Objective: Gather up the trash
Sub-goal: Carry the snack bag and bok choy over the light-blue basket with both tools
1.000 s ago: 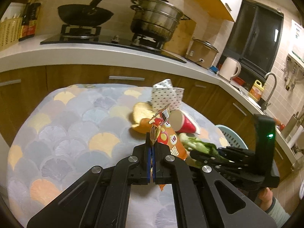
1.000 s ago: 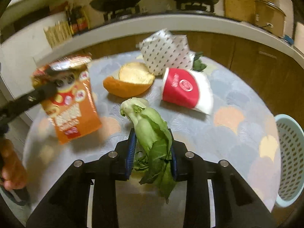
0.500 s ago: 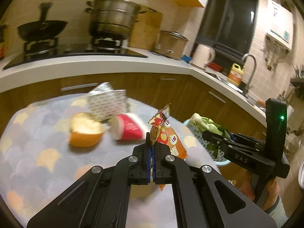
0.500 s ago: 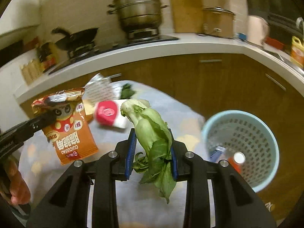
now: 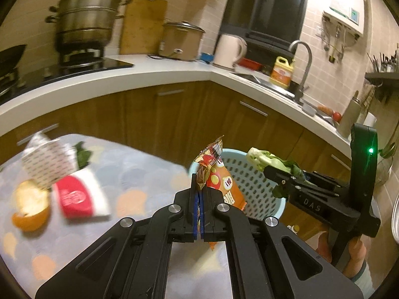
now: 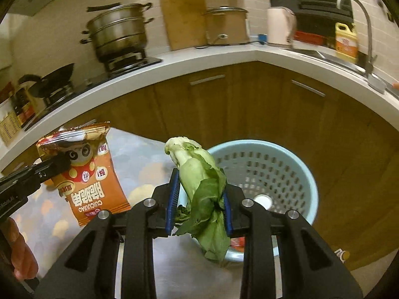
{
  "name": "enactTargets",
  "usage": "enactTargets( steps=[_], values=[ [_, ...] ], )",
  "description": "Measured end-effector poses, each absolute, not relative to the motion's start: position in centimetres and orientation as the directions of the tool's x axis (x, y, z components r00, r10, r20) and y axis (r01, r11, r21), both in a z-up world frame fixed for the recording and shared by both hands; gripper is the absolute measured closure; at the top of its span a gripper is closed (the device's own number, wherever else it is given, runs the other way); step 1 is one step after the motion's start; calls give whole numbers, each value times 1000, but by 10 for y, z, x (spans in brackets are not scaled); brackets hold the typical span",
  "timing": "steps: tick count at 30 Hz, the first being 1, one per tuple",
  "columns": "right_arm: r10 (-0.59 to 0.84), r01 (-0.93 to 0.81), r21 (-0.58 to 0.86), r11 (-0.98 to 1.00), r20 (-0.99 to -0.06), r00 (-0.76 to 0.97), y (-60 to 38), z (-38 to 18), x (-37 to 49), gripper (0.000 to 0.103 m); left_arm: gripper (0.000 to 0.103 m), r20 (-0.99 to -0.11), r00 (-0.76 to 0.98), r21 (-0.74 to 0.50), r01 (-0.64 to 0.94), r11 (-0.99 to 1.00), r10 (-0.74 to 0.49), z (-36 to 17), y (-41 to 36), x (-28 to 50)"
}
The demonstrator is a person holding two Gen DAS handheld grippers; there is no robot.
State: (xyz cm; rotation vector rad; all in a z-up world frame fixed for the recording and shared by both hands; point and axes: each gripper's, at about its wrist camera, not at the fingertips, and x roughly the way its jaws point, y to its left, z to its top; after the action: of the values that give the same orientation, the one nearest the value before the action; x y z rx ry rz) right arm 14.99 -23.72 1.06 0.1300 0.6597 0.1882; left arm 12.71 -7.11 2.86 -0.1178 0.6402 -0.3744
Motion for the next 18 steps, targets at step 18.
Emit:
enactTargets(
  steps=[18],
  values=[
    [191,24,282,959,-710,678,-306,-56,209,76,100,-663,653,-148,366,919,-367,-19,-163,204]
  ],
)
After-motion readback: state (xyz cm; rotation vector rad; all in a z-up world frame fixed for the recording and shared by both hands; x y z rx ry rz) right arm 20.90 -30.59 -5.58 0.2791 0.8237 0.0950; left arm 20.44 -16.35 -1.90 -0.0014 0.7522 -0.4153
